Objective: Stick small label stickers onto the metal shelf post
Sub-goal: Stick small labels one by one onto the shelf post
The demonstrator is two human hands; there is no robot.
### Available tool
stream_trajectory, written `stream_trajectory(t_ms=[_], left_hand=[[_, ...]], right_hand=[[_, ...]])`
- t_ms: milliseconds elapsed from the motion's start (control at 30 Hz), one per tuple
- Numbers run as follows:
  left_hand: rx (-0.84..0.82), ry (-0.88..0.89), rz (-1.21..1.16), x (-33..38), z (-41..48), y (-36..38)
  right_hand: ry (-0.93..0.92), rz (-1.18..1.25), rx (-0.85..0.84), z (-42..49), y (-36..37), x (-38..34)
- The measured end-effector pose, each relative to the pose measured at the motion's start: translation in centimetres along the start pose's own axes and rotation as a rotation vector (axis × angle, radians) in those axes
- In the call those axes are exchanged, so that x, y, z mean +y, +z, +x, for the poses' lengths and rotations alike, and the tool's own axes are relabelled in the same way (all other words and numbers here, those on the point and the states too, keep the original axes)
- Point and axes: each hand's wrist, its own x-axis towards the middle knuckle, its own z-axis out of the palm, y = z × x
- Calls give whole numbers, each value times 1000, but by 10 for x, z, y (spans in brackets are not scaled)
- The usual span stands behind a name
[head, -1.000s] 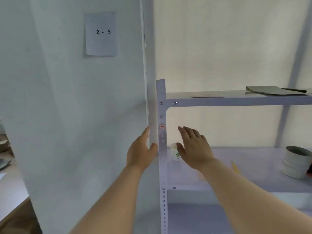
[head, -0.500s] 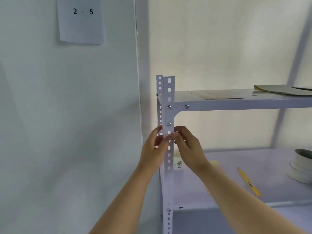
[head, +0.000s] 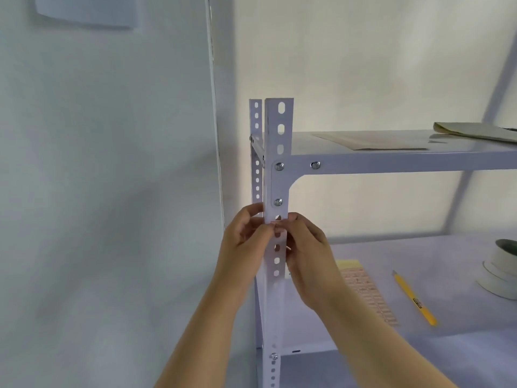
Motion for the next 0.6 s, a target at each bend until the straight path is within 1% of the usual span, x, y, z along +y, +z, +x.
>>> stream_trajectory(t_ms=[167, 500, 600], left_hand=[[12, 7, -42, -6, -1, 1], [-13, 49, -103, -12, 1, -1], [-12, 53, -106, -13, 1, -2]], right_hand=[[75, 109, 10, 5, 1, 1], [155, 159, 9, 15, -2, 8], [177, 179, -34, 15, -2, 5]])
